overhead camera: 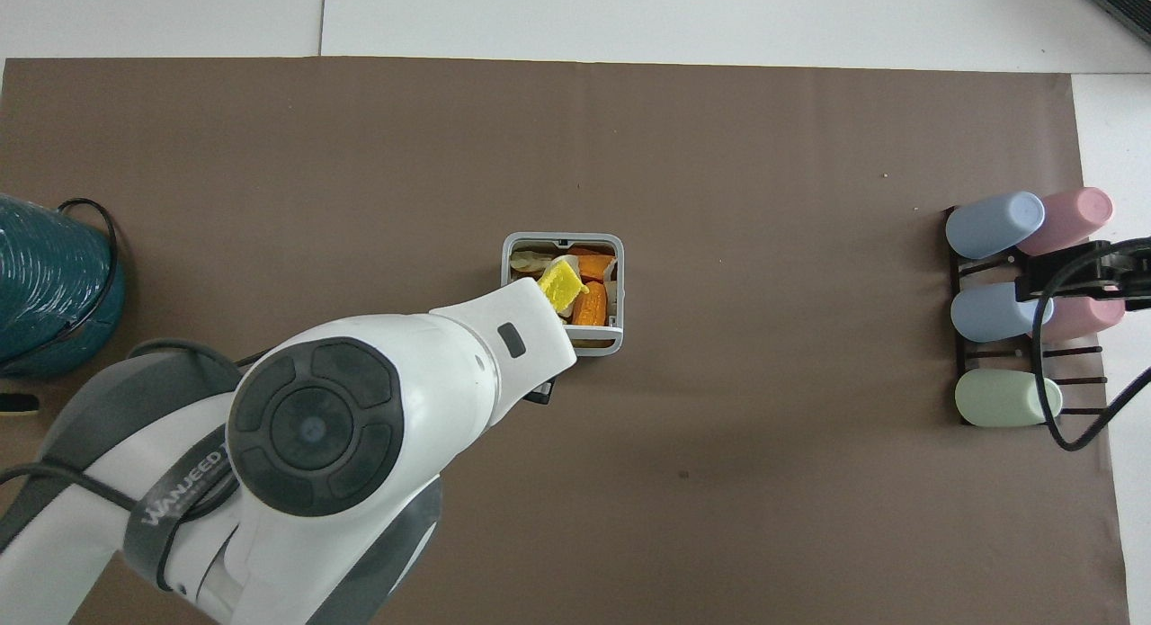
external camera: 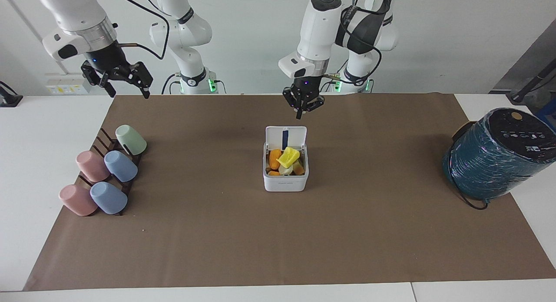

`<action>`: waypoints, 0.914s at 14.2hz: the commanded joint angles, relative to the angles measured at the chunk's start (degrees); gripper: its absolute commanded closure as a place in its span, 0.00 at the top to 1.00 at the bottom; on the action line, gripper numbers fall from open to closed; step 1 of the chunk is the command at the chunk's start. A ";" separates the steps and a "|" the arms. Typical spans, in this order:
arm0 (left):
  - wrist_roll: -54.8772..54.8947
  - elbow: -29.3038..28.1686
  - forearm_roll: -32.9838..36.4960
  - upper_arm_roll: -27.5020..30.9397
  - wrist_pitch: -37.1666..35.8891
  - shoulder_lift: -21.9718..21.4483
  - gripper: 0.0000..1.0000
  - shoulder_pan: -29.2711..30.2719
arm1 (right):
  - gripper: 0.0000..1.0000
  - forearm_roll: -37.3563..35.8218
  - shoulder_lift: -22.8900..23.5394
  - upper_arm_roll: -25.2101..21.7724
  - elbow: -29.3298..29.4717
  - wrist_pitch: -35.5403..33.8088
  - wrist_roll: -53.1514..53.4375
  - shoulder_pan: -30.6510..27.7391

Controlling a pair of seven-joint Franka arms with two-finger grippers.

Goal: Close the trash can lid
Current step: 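Lower the white lid onto the grey bin with the left gripper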

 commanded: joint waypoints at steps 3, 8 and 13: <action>-0.76 0.30 -0.35 0.96 5.68 3.22 0.00 -1.17 | 1.00 1.26 -0.66 0.77 -0.44 -0.55 -1.43 -1.27; -0.67 0.56 -0.35 1.04 9.63 5.51 0.00 -0.47 | 1.00 1.26 -0.66 0.77 -0.52 -0.55 -1.43 -1.27; -0.67 1.61 0.35 1.31 13.24 7.62 0.00 1.64 | 1.00 1.26 -0.66 0.77 -0.44 -0.63 -1.43 -1.27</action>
